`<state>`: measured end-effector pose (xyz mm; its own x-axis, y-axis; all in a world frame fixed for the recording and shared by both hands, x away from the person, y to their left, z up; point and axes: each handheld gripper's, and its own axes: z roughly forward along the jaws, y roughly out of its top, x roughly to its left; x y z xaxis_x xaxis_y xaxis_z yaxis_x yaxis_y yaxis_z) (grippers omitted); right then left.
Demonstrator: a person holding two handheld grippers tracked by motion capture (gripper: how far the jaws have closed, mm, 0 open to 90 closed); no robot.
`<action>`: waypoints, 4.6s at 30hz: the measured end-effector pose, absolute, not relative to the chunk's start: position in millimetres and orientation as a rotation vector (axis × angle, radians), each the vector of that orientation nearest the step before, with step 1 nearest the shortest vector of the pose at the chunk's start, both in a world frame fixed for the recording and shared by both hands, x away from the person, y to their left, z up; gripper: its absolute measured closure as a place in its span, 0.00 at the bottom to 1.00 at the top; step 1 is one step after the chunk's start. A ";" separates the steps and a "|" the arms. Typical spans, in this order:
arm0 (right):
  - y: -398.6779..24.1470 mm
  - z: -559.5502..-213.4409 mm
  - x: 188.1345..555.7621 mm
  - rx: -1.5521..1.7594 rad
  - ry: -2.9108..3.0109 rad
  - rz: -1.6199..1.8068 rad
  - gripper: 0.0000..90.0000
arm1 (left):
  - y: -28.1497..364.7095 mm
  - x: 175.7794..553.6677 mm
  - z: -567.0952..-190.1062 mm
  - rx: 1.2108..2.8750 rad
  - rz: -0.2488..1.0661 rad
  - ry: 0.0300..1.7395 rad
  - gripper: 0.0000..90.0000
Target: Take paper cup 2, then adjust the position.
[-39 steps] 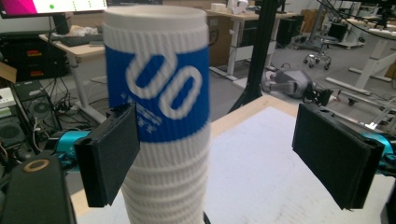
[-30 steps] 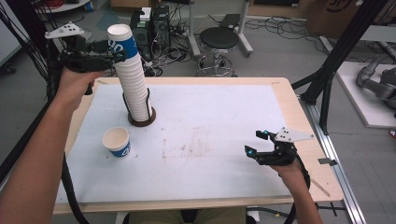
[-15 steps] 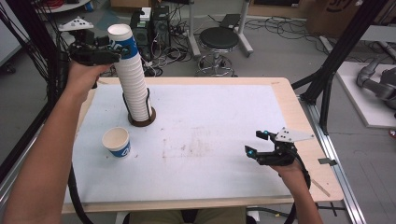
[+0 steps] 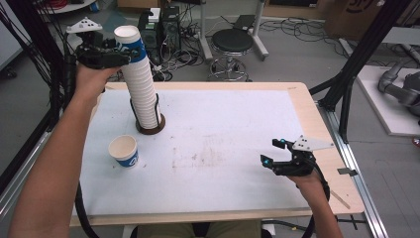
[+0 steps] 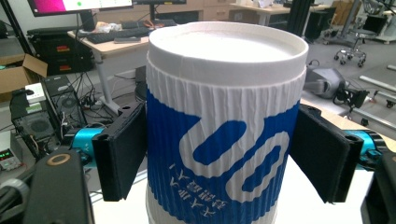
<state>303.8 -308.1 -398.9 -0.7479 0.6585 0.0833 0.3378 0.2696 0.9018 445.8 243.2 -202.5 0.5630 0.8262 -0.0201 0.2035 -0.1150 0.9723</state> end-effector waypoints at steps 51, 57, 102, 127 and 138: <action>-306.9 -398.9 302.8 0.914 2.247 1.470 0.23 | 276.0 407.4 -133.3 1.440 0.776 0.814 0.31; -307.2 -398.4 302.8 0.907 2.241 1.472 0.23 | 300.6 396.7 -142.3 1.413 0.788 0.853 0.31; -298.1 -398.9 302.7 0.880 2.265 1.471 0.23 | 251.3 331.8 -271.9 1.594 0.508 0.606 0.31; -291.2 -398.5 304.5 0.846 2.275 1.480 0.23 | 149.8 337.3 -323.1 1.660 0.325 0.450 0.31; -287.0 -396.3 302.4 0.833 2.279 1.510 0.23 | 132.9 338.8 -329.3 1.668 0.290 0.425 0.31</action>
<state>302.4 -287.0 -396.3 -0.7936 0.6033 0.0787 0.3075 0.2861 0.9075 338.8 132.9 -329.3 0.8981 0.4366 -0.0532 0.1093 -0.1044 0.9885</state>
